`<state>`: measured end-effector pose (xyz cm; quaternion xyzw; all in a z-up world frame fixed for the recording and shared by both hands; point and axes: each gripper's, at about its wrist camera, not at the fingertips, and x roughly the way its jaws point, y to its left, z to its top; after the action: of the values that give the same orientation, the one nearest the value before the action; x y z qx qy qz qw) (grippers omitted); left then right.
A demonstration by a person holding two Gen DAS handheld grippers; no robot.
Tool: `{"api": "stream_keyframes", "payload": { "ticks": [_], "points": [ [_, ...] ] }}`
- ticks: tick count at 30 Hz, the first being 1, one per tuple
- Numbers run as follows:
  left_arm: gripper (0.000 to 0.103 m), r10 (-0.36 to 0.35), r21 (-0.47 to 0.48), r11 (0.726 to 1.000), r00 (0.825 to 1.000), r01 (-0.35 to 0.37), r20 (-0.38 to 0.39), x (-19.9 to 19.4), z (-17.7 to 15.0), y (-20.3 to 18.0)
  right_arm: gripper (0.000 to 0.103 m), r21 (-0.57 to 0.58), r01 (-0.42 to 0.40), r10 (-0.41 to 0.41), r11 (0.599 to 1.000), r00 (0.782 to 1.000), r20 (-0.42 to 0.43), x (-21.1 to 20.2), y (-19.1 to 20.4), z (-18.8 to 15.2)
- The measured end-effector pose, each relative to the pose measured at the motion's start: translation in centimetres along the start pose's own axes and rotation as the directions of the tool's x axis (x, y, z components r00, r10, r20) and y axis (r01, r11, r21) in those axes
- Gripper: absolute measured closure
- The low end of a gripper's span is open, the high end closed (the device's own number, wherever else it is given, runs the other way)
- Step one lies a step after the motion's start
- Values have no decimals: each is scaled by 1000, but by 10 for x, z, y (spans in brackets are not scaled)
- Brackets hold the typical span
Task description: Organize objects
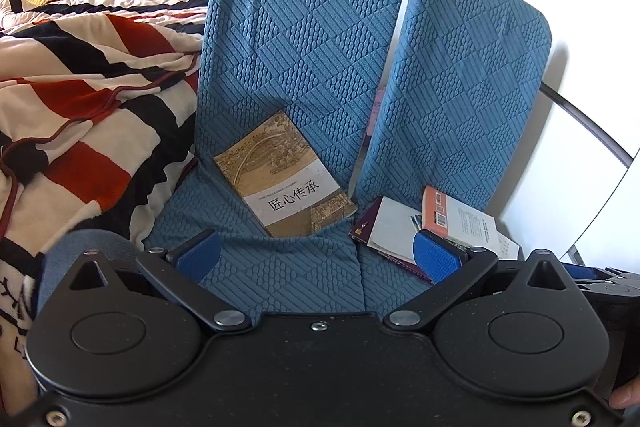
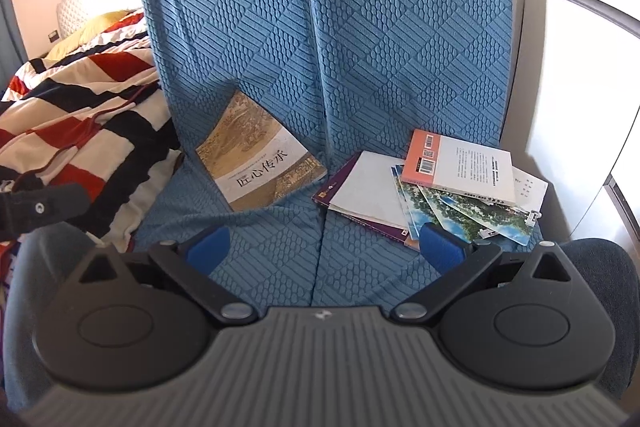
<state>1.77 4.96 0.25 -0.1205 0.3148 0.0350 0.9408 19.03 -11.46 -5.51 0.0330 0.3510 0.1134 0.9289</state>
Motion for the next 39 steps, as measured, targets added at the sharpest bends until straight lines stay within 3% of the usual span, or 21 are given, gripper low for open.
{"api": "stream_keyframes", "payload": {
  "ticks": [13, 16, 21, 29, 39],
  "points": [
    [0, -63, 28, 998, 998, 64, -11, 62, 19, 6, 0, -30, -35, 36, 999, 999, 13, 39, 5, 5],
    [0, -76, 15, 997, 997, 76, -5, 78, 17, 13, 6, -27, -35, 35, 999, 999, 3, 55, 2, 6],
    [0, -56, 19, 998, 998, 56, 22, 100, 13, 21, 11, -49, -36, 36, 998, 999, 1, 78, 2, 9],
    [0, -12, -4, 1000, 999, 12, -43, 146, 6, 38, 11, -43, -43, 43, 998, 999, -9, 112, -7, 11],
    [0, -41, -46, 998, 998, 38, -50, 197, 6, 49, 11, -57, -63, 62, 996, 998, -27, 154, -7, 7]
  ]
}}
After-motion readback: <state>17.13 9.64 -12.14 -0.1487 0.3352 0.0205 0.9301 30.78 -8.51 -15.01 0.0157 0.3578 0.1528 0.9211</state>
